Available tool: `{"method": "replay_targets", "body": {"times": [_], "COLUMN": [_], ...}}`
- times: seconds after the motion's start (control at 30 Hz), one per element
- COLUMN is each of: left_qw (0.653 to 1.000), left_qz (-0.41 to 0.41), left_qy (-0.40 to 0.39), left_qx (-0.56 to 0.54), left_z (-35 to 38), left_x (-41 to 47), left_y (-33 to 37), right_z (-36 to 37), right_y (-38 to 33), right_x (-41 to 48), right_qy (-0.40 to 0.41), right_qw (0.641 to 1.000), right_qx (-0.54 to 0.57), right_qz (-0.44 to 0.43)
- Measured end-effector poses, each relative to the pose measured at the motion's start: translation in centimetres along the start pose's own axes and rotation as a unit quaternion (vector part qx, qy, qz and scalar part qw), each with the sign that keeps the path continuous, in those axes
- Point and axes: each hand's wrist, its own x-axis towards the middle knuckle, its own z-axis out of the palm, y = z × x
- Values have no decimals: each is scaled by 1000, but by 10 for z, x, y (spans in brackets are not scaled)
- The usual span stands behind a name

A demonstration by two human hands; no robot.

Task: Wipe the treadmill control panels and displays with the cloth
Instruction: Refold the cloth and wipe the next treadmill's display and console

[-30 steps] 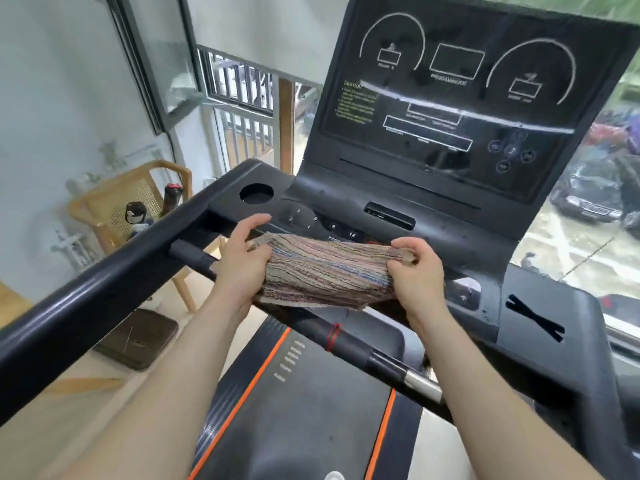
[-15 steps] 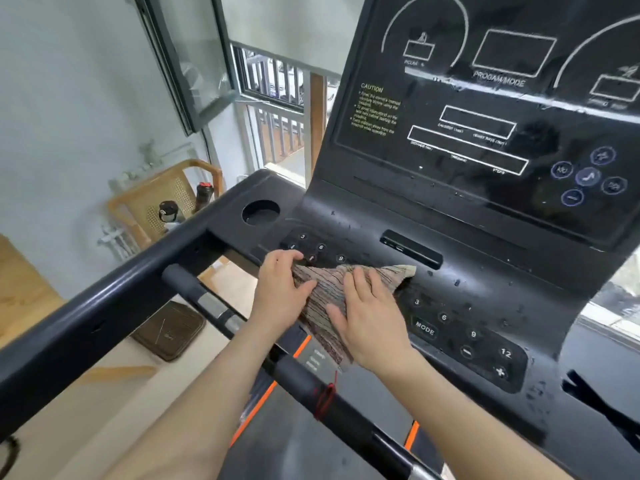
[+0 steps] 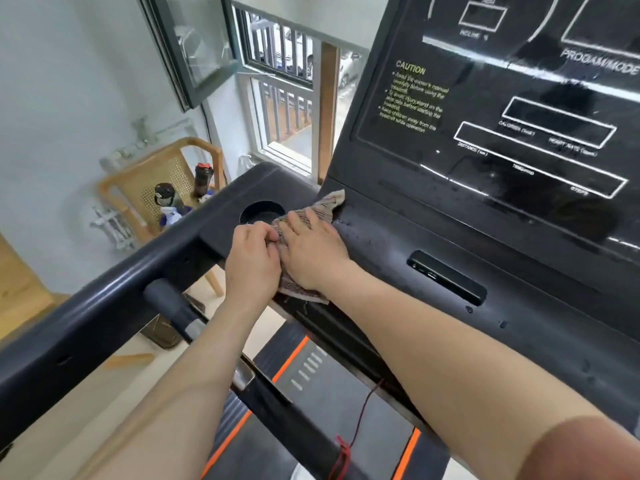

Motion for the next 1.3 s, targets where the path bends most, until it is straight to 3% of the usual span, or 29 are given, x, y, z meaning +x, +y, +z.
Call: {"method": "replay_targets", "body": {"times": [0.17, 0.33, 0.47, 0.57, 0.63, 0.7, 0.83, 0.93, 1.07, 1.2, 1.3], "left_qw": [1000, 979, 971, 971, 974, 975, 976, 983, 983, 978, 978], "left_qz": [14, 166, 100, 73, 22, -9, 7, 18, -26, 7, 29], "left_qy": [-25, -98, -146, -120, -117, -149, -205, -185, -171, -170, -165], "left_qx": [-13, -70, -163, -195, -195, -164, -71, -6, 60, 121, 125], "left_z": [19, 43, 42, 35, 34, 35, 32, 16, -20, -36, -30], "left_x": [17, 18, 32, 44, 58, 72, 72, 44, -1, -38, -25], "left_y": [12, 37, 43, 41, 44, 47, 49, 33, 7, -7, 11], "right_z": [-1, 19, 15, 7, 2, -1, 2, 17, 27, 21, 18], "right_y": [10, 41, 34, 26, 24, 25, 29, 25, 12, 5, 10], "right_x": [-4, -64, -57, -44, -35, -30, -43, -62, -75, -91, -111], "right_qy": [6, -24, 22, 68, 44, 8, -15, -27, -52, -10, 41], "right_qw": [1000, 996, 991, 988, 991, 994, 994, 995, 995, 998, 998], "right_qx": [-1, -27, -6, -25, -17, -15, 1, -11, -46, -44, 19], "right_qz": [30, 85, 134, 135, 122, 105, 104, 93, 66, 35, 39]}}
